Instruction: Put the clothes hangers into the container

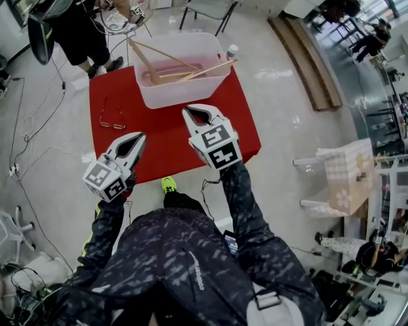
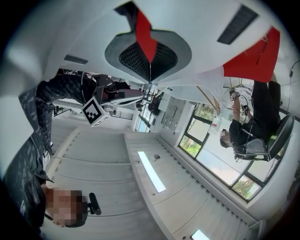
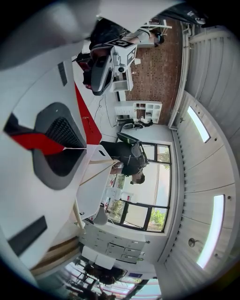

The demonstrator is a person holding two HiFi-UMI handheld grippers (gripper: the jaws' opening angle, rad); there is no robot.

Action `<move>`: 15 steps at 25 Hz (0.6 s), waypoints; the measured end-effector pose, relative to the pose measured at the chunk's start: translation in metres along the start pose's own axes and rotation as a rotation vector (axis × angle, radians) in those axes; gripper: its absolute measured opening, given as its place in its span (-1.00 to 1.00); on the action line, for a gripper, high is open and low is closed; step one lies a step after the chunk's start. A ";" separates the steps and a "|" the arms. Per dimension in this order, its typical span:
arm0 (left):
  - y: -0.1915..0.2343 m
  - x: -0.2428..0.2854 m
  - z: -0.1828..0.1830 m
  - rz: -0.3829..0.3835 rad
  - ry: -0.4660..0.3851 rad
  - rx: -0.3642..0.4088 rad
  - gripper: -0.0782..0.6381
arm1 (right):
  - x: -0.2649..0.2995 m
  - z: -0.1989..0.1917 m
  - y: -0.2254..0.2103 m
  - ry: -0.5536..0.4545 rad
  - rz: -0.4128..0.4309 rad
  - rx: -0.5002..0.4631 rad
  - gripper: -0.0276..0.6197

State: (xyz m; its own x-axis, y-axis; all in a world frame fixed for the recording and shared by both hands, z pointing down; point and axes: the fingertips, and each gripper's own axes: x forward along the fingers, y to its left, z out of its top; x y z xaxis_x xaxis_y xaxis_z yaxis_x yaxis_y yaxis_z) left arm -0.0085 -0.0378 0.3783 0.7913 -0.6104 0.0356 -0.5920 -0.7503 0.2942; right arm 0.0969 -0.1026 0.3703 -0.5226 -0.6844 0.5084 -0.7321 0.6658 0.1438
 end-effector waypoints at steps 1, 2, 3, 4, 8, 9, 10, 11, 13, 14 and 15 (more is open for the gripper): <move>-0.010 -0.006 -0.005 -0.002 0.001 -0.001 -0.75 | -0.009 -0.007 0.009 0.001 -0.002 -0.002 -0.86; -0.021 -0.011 -0.010 -0.006 0.001 0.001 -0.75 | -0.019 -0.014 0.017 0.000 -0.003 -0.003 -0.86; -0.031 -0.016 -0.013 -0.011 0.001 0.006 -0.75 | -0.029 -0.019 0.025 -0.003 -0.004 -0.002 -0.86; -0.039 -0.019 -0.014 -0.016 0.001 0.013 -0.75 | -0.037 -0.023 0.031 -0.006 -0.004 0.001 -0.86; -0.056 -0.037 -0.018 -0.031 0.004 0.014 -0.75 | -0.056 -0.028 0.059 -0.014 -0.012 0.002 -0.86; -0.059 -0.044 -0.020 -0.035 0.003 0.013 -0.75 | -0.060 -0.029 0.069 -0.015 -0.014 -0.001 -0.86; -0.063 -0.051 -0.023 -0.040 0.003 0.013 -0.75 | -0.065 -0.031 0.078 -0.015 -0.016 -0.004 -0.86; -0.069 -0.058 -0.026 -0.046 0.003 0.015 -0.75 | -0.071 -0.035 0.088 -0.016 -0.018 -0.006 -0.86; -0.087 -0.070 -0.033 -0.059 0.006 0.018 -0.75 | -0.087 -0.045 0.106 -0.018 -0.023 -0.003 -0.86; -0.097 -0.077 -0.038 -0.065 0.007 0.019 -0.75 | -0.096 -0.051 0.115 -0.019 -0.025 0.001 -0.86; -0.108 -0.084 -0.044 -0.071 0.008 0.019 -0.75 | -0.105 -0.058 0.125 -0.019 -0.027 0.005 -0.86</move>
State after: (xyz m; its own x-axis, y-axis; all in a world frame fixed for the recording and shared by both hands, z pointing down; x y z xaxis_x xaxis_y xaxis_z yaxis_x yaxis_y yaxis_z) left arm -0.0042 0.1054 0.3861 0.8327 -0.5533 0.0224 -0.5368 -0.7967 0.2778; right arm 0.0854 0.0697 0.3846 -0.5110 -0.7073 0.4885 -0.7478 0.6460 0.1531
